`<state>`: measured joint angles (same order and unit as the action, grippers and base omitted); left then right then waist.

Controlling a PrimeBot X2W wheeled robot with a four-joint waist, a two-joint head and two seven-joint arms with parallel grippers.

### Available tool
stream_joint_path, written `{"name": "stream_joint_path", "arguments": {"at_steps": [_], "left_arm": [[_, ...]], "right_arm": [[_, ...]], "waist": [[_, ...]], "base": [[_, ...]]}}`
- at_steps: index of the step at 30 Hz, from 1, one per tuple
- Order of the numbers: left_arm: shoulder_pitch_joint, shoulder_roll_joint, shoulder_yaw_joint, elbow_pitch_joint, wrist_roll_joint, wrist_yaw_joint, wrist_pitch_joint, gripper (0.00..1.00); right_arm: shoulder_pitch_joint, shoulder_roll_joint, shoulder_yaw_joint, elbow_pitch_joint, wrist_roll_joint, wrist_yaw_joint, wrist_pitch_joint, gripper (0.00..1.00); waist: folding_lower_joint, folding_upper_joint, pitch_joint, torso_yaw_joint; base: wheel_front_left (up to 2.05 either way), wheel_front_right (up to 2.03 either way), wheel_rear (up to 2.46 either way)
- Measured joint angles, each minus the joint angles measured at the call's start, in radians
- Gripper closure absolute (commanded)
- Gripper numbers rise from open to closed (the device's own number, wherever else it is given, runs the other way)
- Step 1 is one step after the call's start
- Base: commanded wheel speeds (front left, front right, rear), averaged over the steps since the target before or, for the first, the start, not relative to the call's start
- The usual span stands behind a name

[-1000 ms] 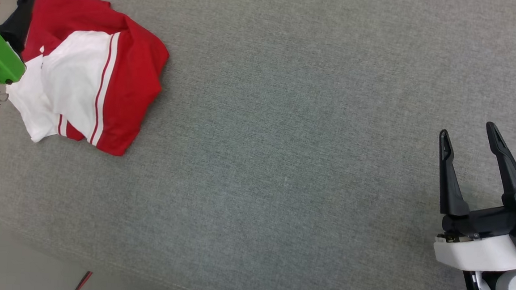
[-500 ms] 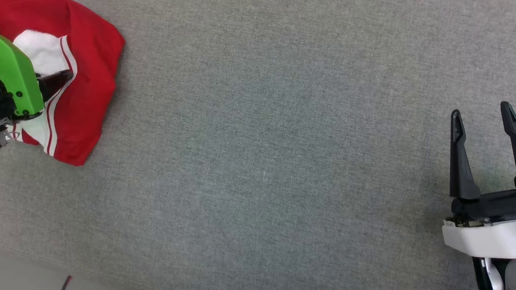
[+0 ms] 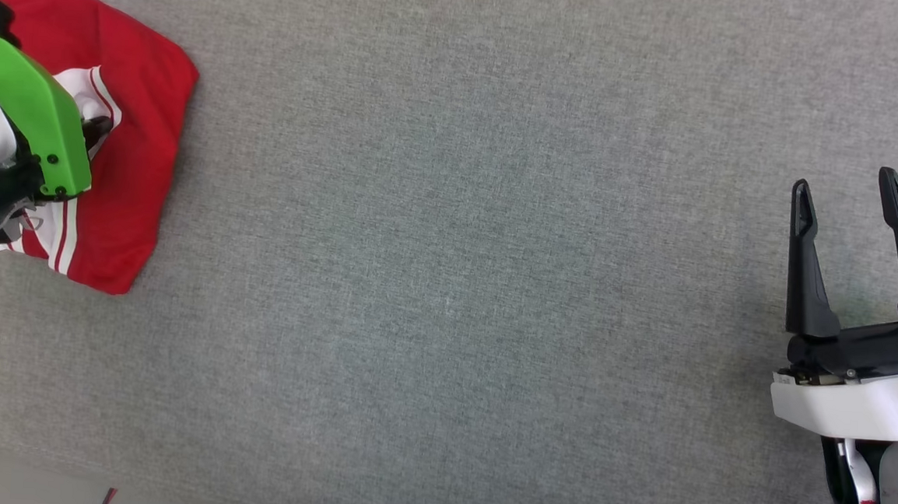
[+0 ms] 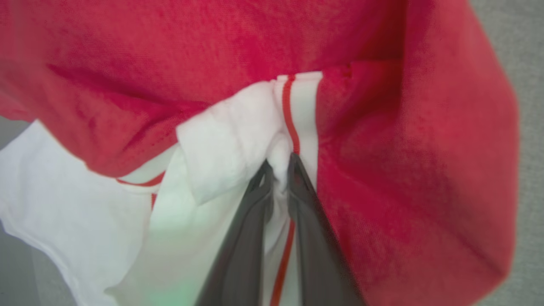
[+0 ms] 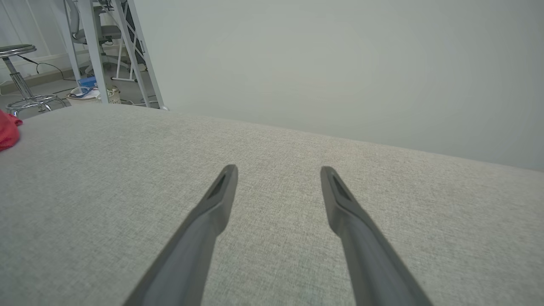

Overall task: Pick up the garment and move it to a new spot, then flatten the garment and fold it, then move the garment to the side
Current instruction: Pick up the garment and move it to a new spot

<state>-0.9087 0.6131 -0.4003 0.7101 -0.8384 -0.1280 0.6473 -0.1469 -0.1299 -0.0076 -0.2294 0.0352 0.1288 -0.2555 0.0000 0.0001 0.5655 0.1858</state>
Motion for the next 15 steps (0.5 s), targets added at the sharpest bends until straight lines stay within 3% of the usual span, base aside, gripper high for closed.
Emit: {"name": "stream_joint_path", "arguments": {"at_steps": [8,15], "left_arm": [[-0.002,0.064,-0.088,-0.121,0.033,0.000,-0.168,1.00],[-0.050,0.114,-0.175,-0.307,0.070,0.000,-0.220,1.00]], "right_arm": [[0.012,0.031,-0.014,0.014,0.015,0.000,0.000,0.00],[0.032,0.059,-0.019,0.023,0.030,0.000,0.000,0.00]], "waist": [[0.0001,0.0000,-0.082,0.007],[0.0000,0.0000,-0.161,0.010]], "base": [[0.00,0.00,0.00],[0.00,0.00,0.00]]}}
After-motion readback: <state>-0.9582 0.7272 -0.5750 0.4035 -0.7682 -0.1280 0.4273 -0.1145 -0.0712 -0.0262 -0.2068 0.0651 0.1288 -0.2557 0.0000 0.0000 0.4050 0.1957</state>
